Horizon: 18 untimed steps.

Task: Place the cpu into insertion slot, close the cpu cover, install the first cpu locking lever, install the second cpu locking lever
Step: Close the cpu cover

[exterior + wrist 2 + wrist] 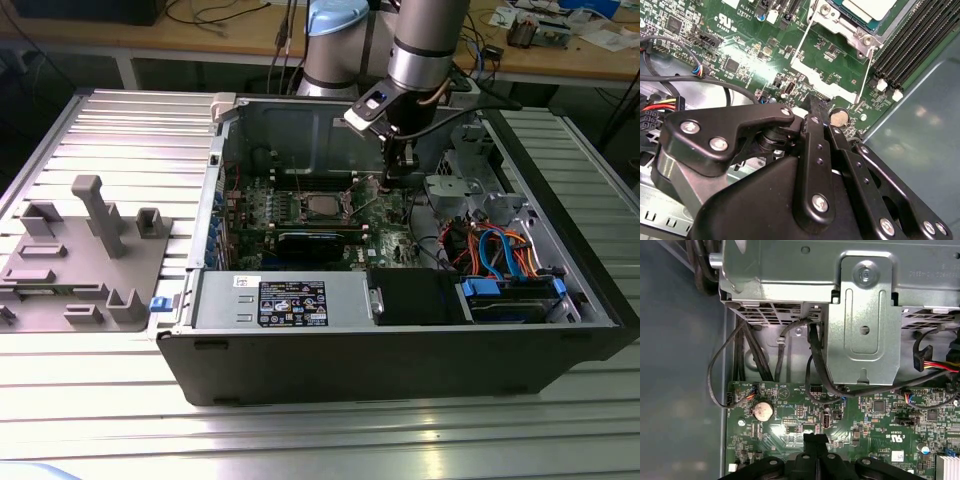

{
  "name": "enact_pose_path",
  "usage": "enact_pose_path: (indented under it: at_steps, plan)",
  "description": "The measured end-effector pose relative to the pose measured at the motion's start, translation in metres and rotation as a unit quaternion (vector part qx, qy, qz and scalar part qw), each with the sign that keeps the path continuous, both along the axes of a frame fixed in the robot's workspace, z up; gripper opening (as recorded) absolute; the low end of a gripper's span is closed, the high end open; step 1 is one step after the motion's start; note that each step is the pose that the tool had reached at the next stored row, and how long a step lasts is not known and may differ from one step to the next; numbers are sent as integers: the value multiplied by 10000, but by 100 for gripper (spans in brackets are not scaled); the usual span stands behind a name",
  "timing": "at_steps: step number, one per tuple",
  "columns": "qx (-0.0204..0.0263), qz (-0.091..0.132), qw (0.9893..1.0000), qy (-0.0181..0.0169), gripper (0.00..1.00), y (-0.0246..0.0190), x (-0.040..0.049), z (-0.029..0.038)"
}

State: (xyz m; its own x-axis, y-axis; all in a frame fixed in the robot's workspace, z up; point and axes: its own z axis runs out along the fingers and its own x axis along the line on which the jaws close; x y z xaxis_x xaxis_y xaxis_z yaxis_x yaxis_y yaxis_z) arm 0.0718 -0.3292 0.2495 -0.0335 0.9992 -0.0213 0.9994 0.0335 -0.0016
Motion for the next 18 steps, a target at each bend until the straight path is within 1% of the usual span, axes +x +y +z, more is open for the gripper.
enact_pose_path:
  at_steps: [4,13,18]
  plan:
    - [-1,0,10000,0,11,0,-4,-6]
    - [0,0,10000,0,11,0,-67,-7]
    - [-1,0,10000,0,11,0,-86,-7]
